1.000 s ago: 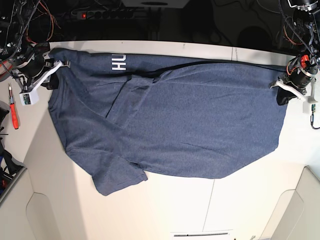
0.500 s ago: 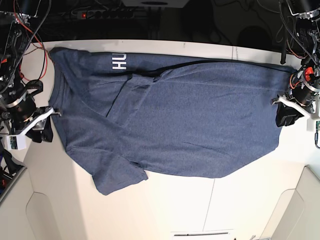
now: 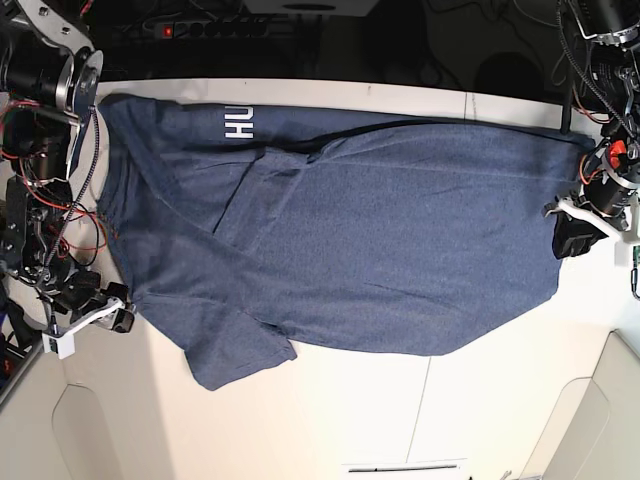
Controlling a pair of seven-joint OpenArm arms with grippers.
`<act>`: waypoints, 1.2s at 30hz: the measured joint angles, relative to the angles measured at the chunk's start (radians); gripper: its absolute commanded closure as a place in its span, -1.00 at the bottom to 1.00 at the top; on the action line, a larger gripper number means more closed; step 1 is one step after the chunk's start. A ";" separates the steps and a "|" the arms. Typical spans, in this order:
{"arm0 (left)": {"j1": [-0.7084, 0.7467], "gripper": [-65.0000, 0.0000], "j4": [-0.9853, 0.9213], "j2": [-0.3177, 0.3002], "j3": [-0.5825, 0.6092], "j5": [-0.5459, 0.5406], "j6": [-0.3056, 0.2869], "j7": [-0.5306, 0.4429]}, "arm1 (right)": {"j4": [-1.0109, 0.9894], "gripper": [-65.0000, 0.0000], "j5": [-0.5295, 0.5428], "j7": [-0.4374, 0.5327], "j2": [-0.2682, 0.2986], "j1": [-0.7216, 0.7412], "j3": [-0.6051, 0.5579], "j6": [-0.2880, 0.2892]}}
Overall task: Layout the t-shirt on the table in an organized manner, then fold the t-shirt properly
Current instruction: 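Move both grippers along the shirt sides toward the hem and grasp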
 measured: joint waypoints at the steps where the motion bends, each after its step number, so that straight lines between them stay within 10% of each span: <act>1: -0.002 0.30 -0.003 0.000 0.001 0.000 0.000 0.000 | -0.044 0.04 -0.002 0.000 0.000 0.014 -0.012 0.003; 10: -0.033 0.30 -0.007 0.000 0.075 0.013 0.000 -0.006 | -0.140 0.08 -0.101 0.045 -0.028 0.024 -0.131 -0.019; 17: -0.106 0.30 -0.040 -0.002 0.092 0.101 0.034 -0.008 | -0.142 1.00 -0.101 0.043 -0.030 0.022 -0.132 -0.017; 36: -0.661 0.26 -0.927 -0.086 0.090 0.092 0.012 -0.132 | -0.142 1.00 -0.098 0.051 -0.031 0.021 -0.132 -0.010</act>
